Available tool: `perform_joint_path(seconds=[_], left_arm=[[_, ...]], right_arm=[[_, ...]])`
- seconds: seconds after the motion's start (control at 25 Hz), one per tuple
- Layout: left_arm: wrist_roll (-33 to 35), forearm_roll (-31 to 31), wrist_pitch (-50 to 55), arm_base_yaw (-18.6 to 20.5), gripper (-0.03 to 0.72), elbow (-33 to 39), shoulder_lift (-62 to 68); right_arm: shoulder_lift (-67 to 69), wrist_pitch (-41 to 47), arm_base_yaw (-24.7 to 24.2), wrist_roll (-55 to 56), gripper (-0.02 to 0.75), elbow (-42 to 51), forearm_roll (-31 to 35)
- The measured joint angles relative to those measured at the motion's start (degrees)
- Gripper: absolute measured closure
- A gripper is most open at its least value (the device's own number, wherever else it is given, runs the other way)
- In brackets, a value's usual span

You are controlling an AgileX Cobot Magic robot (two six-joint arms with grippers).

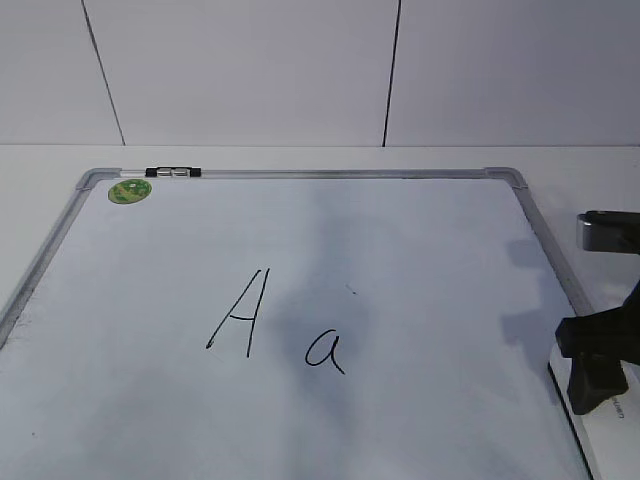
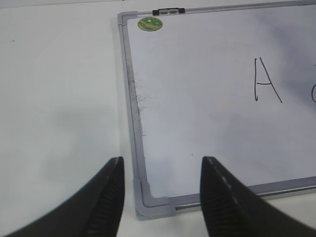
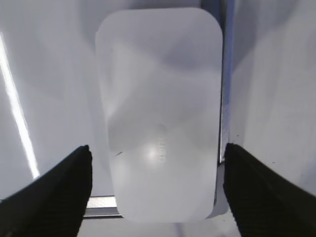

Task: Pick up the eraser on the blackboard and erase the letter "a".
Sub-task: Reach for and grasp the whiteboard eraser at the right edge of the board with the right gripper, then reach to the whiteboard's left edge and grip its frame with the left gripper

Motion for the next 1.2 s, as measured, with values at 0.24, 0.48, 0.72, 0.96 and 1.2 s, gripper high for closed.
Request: perform_joint_path(seconds=[0.24,0.48,0.72,0.96,1.2], left_arm=[[0.0,-0.12,0.0,0.0,0.307,0.0,0.0],[0.0,-0.12,0.0,0.0,0.306,0.0,0.0],[0.0,-0.32,0.0,0.0,0.306,0.0,0.0],[0.0,-0.32,0.0,0.0,0.306,0.0,0.0],[0.0,-0.32,0.0,0.0,0.306,0.0,0.0]], right_arm=[[0.0,-1.45,0.0,0.0,0.084,1.17,0.0],[0.0,-3.77,0.0,0.1,0.085,4.49,0.0],[0.0,-5.91,0.0,0.1,0.085,4.8,0.0],[0.0,-6.92,0.0,0.1,0.085,4.8,0.25],[0.0,-6.96,0.0,0.23,0.11,4.8,0.08]])
